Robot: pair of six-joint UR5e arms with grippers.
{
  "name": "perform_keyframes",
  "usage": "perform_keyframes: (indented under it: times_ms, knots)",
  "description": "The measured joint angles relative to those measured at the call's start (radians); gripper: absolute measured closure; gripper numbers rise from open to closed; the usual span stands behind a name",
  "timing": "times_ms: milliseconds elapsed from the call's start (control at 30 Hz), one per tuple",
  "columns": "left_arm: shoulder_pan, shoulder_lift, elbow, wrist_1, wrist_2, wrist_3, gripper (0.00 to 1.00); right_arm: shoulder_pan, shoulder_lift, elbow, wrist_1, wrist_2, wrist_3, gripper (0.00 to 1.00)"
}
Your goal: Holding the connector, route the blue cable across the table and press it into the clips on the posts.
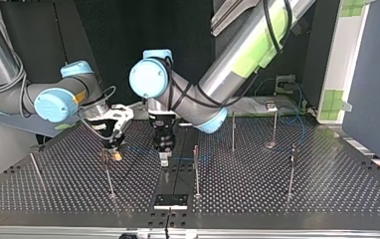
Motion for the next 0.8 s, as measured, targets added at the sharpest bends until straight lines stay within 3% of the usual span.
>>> perform_keyframes:
  times_ms: [200, 633, 667, 700, 733, 800]
  knots:
    - [0.031, -0.028, 0.05, -0.014, -0.009, 0.002, 0.0, -0.001, 0.001, 0.0, 0.0, -0.001, 0.0, 1.0]
    - [0.036, -0.105, 0.132, -0.058, -0.022, -0.028, 0.0, -0.009, 0.002, 0.0, -0.001, -0.005, 0.0, 1.0]
    - [0.035, -0.106, 0.133, -0.057, -0.026, -0.031, 0.25, -0.01, 0.003, 0.0, -0.001, -0.005, 0.0, 1.0]
    - [0.032, -0.106, 0.133, -0.055, -0.033, -0.034, 0.25, -0.012, 0.003, 0.0, -0.002, -0.005, 0.0, 1.0]
    - [0.03, -0.106, 0.134, -0.052, -0.039, -0.036, 0.42, -0.013, 0.003, 0.0, -0.002, -0.005, 0.0, 1.0]
    - [0.026, -0.105, 0.134, -0.049, -0.049, -0.039, 0.42, -0.015, 0.003, 0.0, -0.002, -0.005, 0.0, 1.0]
